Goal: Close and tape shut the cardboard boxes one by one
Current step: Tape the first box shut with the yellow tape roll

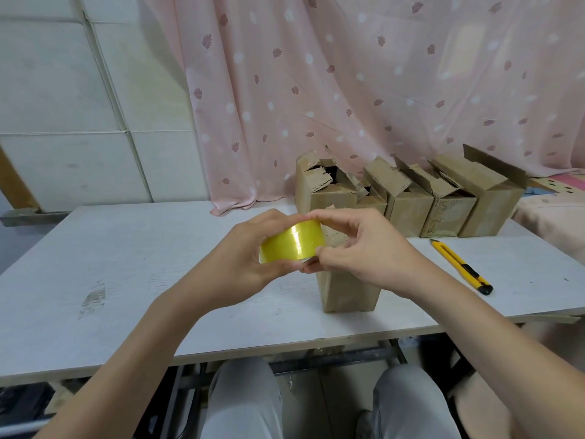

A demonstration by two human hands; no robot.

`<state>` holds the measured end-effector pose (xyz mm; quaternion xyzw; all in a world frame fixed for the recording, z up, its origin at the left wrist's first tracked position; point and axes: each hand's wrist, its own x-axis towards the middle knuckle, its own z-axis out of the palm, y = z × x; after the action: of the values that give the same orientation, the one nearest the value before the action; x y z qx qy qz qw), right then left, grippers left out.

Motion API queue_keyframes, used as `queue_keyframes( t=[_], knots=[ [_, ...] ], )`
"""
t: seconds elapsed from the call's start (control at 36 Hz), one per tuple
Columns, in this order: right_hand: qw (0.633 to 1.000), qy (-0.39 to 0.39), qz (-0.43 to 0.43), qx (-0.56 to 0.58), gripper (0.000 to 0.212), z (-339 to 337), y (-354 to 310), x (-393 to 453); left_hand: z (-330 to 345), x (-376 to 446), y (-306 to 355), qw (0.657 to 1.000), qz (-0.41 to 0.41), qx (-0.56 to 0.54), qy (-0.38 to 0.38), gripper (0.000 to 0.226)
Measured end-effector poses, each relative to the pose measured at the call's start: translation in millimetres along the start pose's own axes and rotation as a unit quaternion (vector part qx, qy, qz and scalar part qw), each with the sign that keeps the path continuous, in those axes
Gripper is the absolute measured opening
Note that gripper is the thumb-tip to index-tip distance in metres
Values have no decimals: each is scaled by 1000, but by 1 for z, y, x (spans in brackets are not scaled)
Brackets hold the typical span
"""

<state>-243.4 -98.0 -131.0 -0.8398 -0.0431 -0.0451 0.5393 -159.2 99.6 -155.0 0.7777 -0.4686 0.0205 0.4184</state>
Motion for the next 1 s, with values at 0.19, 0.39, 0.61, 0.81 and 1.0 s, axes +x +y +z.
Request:
queue_keyframes(
  t=[0.19,0.39,0.61,0.81,1.0],
  knots=[
    [997,40,-18,-62,52,5,1,6,-1,4,1,1000,8,15,-1,56],
    [996,59,-16,-64,57,7,8,7,-3,6,4,1000,20,15,0,57],
    [997,72,-27,-15,47,9,9,3,-3,4,1,1000,2,-3,-12,56],
    [994,20,-17,102,43,6,7,-3,-5,0,1,1000,-2,-12,-15,55],
    [993,-4,17,120,45,4,4,1,-6,-2,0,999,-13,-33,-16,53]
  ],
)
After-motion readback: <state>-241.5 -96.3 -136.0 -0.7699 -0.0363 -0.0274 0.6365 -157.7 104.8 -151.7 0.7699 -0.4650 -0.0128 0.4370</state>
